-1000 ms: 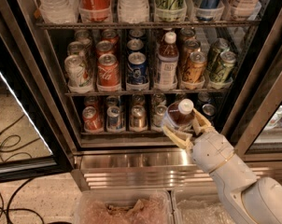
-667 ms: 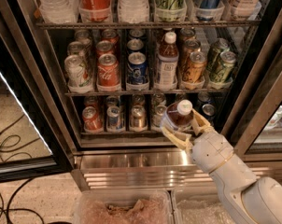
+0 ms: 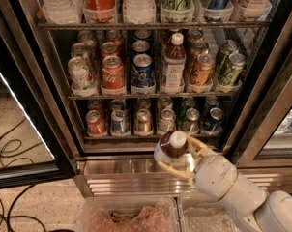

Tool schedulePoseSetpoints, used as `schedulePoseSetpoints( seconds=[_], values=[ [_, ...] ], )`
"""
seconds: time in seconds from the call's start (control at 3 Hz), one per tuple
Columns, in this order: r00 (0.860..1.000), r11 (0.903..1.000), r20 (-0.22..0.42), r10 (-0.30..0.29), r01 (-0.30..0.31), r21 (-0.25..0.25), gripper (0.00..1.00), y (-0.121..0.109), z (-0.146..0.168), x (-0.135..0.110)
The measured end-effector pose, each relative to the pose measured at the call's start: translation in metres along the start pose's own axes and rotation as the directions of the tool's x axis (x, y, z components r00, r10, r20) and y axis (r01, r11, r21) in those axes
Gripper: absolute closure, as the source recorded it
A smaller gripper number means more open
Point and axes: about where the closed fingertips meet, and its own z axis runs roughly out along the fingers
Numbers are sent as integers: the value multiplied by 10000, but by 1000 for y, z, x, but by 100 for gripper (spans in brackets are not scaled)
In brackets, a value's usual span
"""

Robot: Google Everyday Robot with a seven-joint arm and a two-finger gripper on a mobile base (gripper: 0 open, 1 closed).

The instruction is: Pick blue plastic bottle from middle shelf of fridge

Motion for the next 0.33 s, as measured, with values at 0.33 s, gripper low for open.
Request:
schedulePoseSetpoints(
  seconds=[0.33],
  values=[
    [9997,9993,259,-1,11,-383,100,10,1,-7]
  ],
)
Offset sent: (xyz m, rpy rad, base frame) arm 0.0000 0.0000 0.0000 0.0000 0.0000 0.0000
